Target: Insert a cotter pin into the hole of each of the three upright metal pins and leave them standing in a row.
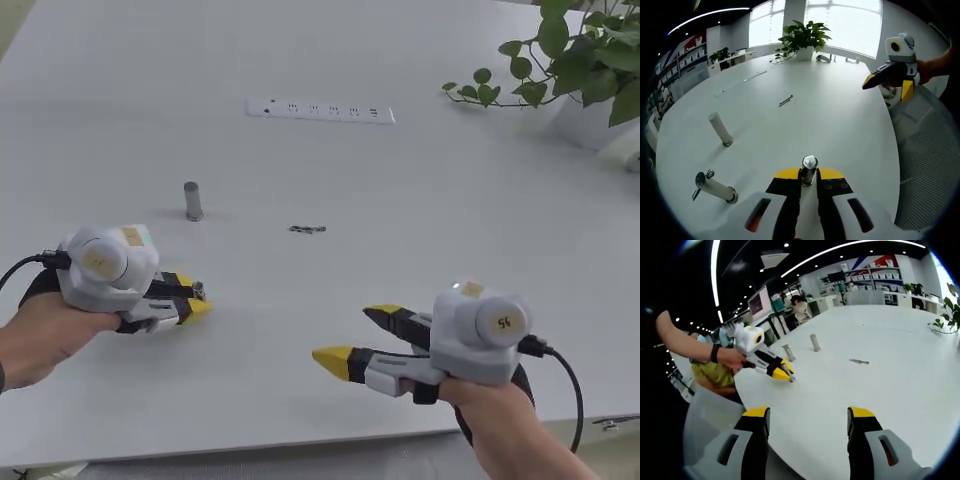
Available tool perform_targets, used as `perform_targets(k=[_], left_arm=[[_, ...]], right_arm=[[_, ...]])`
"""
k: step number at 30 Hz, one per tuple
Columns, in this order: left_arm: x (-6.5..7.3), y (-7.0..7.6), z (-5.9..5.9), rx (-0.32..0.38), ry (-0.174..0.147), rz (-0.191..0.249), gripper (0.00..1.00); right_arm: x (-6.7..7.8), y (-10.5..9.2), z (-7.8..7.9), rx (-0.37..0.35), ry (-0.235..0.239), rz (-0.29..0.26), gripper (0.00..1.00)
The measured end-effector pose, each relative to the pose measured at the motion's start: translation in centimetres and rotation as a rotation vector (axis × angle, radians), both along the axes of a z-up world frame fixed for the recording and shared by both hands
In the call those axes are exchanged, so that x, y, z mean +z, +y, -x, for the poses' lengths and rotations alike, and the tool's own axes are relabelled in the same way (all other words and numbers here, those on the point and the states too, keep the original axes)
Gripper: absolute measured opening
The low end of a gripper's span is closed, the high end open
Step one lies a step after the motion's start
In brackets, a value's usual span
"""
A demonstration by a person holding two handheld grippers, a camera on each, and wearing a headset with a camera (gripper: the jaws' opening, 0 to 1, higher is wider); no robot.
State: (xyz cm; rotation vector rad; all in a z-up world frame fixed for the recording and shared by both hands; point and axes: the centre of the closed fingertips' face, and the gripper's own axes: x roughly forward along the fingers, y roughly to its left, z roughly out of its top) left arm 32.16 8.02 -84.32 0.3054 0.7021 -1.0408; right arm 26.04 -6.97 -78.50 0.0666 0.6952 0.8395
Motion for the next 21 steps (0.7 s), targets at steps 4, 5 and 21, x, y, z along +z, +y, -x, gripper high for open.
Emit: perform_targets(k=[4, 5, 21], left_arm=[[-0.18, 0.07, -0.07, 0.010, 0.000, 0.002, 0.08], [-0.18, 0.05, -0.05, 0.014, -0.004, 0.002, 0.08], [-0.21, -0.11, -0.06, 0.165, -0.079, -0.032, 0.07]], right_arm=[[-0.01, 0.05, -0.05, 0.000, 0.001, 0.000, 0.65], [0.00, 0.07, -0.06, 0.000, 0.000, 0.000, 0.65], [0.06, 0.29, -0.03, 0.006, -0.002, -0.001, 0.65]])
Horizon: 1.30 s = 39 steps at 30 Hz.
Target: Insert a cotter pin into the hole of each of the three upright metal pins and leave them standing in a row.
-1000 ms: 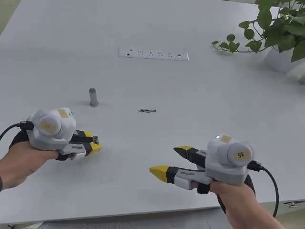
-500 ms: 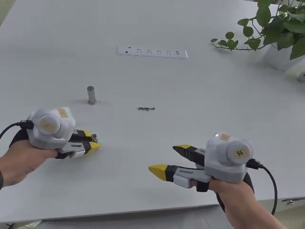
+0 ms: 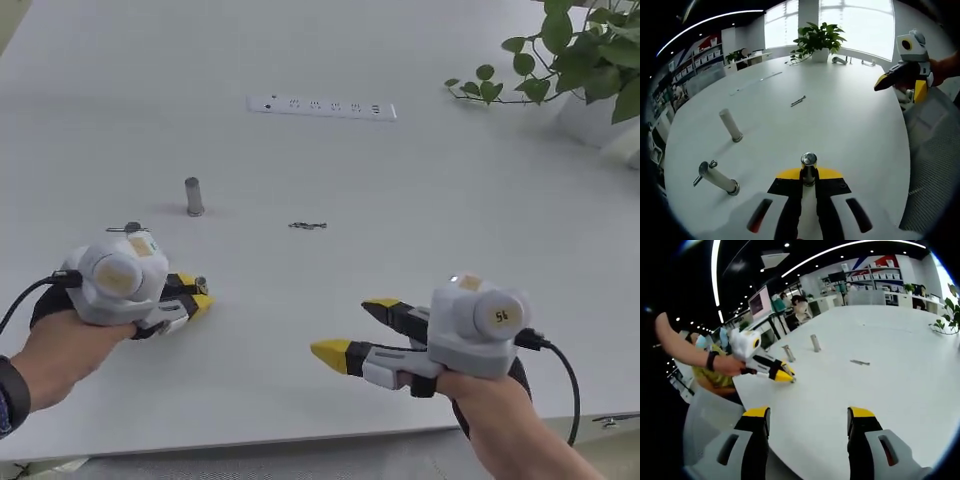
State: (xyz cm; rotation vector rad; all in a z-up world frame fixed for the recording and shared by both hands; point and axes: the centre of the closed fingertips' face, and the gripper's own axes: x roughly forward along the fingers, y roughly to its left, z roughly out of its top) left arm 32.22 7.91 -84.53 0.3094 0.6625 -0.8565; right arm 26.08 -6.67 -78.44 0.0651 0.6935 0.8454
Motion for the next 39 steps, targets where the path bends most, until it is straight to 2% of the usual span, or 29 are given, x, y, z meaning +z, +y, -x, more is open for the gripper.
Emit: perform_targets(k=[7, 12, 17, 27, 33, 39], left_arm=[[-0.2, -0.1, -0.1, 0.076, -0.030, -0.029, 0.07], [-0.5, 0.0, -0.7, 0.163, -0.021, -0.035, 0.07], [-0.8, -0.2, -0.9, 0.198, -0.043, -0.064, 0.07], [-1.5, 0.1, -1.3, 0.246, -0.026, -0.076, 0.08], [-1.6, 0.1, -1.3, 0.260, -0.004, -0.053, 0.08], [-1.8, 0.0, -1.4, 0.261, -0.010, -0.049, 0.08]], right_arm=[[0.0, -0.1, 0.1, -0.001, -0.001, 0.001, 0.65], [0.0, -0.1, 0.0, -0.005, -0.002, 0.000, 0.65], [0.2, 0.0, 0.0, 0.000, -0.004, -0.001, 0.65], [0.3, -0.5, -0.3, -0.009, -0.007, 0.004, 0.65], [0.4, -0.4, -0.3, -0.008, -0.006, 0.002, 0.65], [0.5, -0.5, -0.5, -0.009, -0.009, 0.001, 0.65]])
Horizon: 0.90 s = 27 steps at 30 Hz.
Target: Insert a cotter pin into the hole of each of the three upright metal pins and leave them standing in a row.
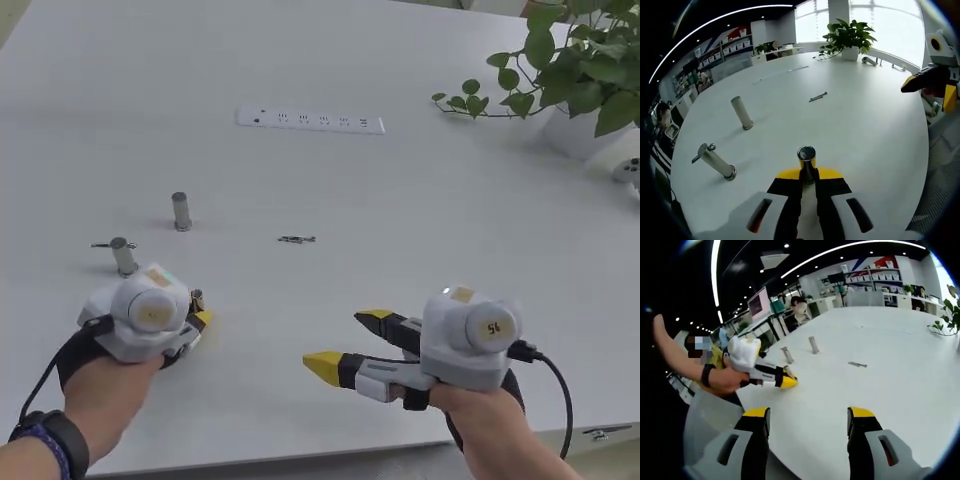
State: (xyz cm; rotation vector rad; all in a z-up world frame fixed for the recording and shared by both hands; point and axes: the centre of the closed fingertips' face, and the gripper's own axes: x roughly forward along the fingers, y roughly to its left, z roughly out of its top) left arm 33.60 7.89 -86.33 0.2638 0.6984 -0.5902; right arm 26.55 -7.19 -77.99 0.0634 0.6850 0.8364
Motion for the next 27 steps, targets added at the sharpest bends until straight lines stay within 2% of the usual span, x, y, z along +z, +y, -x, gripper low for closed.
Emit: perform_targets(k=[3, 11, 19, 27], left_arm=[[-0.01, -0.18, 0.09, 0.005, -0.008, -0.011, 0.08], [0.00, -0.39, -0.15, 0.073, -0.028, -0.033, 0.08], [0.01, -0.60, -0.19, 0.125, -0.009, 0.030, 0.08], [0.00, -0.68, -0.28, 0.136, 0.000, 0.059, 0.08]], right_arm=[[-0.04, -0.08, -0.08, -0.003, -0.001, 0.001, 0.65], [-0.21, -0.06, 0.17, -0.006, 0.006, -0.002, 0.65], [-0.12, -0.35, 0.06, -0.007, 0.005, 0.000, 0.65], [-0.09, -0.45, 0.19, -0.008, 0.005, -0.001, 0.65]])
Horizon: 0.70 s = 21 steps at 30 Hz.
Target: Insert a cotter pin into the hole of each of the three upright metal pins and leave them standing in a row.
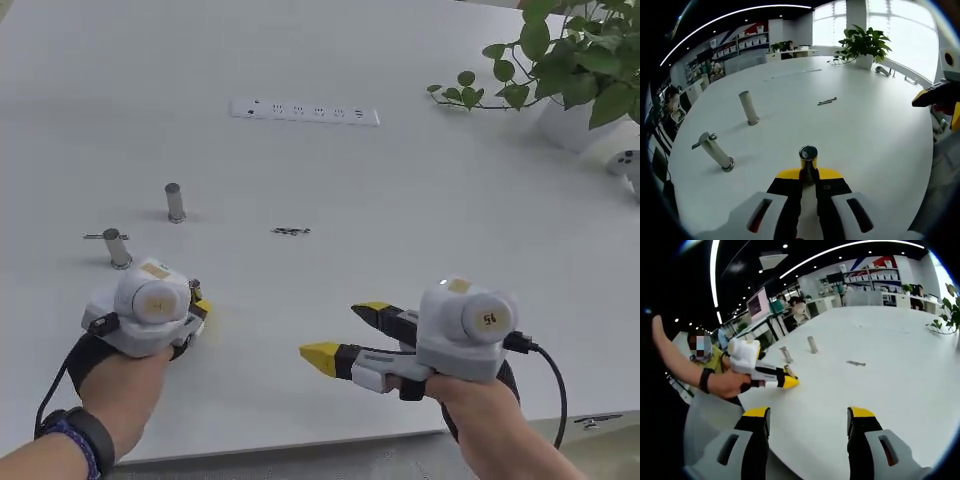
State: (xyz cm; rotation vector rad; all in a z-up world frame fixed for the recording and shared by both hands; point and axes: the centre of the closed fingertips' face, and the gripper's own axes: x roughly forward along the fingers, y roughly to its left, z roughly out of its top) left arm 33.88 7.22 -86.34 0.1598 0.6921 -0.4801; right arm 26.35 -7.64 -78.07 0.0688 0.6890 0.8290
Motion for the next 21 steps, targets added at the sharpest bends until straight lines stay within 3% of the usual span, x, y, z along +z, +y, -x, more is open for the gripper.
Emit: perform_targets(k=[6, 21], left_arm=[[-0.02, -0.41, 0.43, -0.012, 0.016, 0.023, 0.15], [0.32, -0.51, 0.64, -0.019, 0.023, 0.037, 0.17]], right_arm=[[0.06, 0.07, 0.11, 0.001, -0.002, -0.001, 0.65], [0.26, -0.29, 0.17, -0.007, -0.007, 0.000, 0.65]])
